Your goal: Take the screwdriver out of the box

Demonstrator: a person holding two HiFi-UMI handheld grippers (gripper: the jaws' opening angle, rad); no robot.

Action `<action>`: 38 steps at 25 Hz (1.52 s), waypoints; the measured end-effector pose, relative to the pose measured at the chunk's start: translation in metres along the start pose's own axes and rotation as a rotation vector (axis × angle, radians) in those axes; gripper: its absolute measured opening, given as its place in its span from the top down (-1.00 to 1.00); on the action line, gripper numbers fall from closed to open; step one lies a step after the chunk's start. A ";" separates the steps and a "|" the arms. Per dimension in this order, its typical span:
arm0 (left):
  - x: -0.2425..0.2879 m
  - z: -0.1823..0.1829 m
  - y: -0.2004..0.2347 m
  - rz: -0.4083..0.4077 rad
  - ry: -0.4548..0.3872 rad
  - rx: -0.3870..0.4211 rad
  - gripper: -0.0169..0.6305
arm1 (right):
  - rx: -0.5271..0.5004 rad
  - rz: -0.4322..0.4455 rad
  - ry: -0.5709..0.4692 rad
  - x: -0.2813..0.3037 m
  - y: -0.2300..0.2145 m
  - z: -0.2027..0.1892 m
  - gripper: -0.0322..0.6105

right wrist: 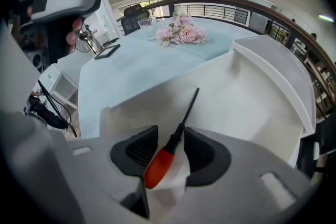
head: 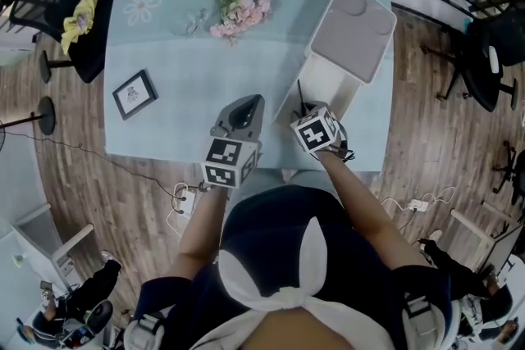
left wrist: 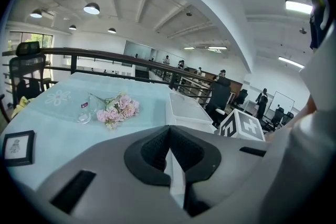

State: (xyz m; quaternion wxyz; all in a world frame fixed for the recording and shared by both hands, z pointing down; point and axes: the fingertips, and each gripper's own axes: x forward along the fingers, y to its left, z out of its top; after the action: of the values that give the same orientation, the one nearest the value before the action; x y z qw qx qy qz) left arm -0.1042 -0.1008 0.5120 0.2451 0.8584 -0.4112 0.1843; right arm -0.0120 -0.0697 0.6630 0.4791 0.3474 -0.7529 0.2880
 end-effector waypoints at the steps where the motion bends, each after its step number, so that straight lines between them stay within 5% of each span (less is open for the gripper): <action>1: -0.001 -0.001 0.001 -0.001 0.008 -0.003 0.90 | -0.006 -0.009 0.011 0.002 0.001 0.000 0.42; 8: 0.002 -0.003 0.009 0.005 0.004 0.005 0.90 | -0.001 -0.059 0.033 0.005 -0.006 -0.003 0.60; 38: 0.000 0.007 0.003 0.040 -0.031 0.010 0.90 | 0.229 -0.025 -0.020 -0.015 -0.029 -0.007 0.72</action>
State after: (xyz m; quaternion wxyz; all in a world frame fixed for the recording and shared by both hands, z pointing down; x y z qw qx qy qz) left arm -0.1059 -0.1060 0.5069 0.2306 0.8541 -0.4310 0.1780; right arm 0.0188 -0.0779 0.6546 0.4321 0.4123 -0.7154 0.3627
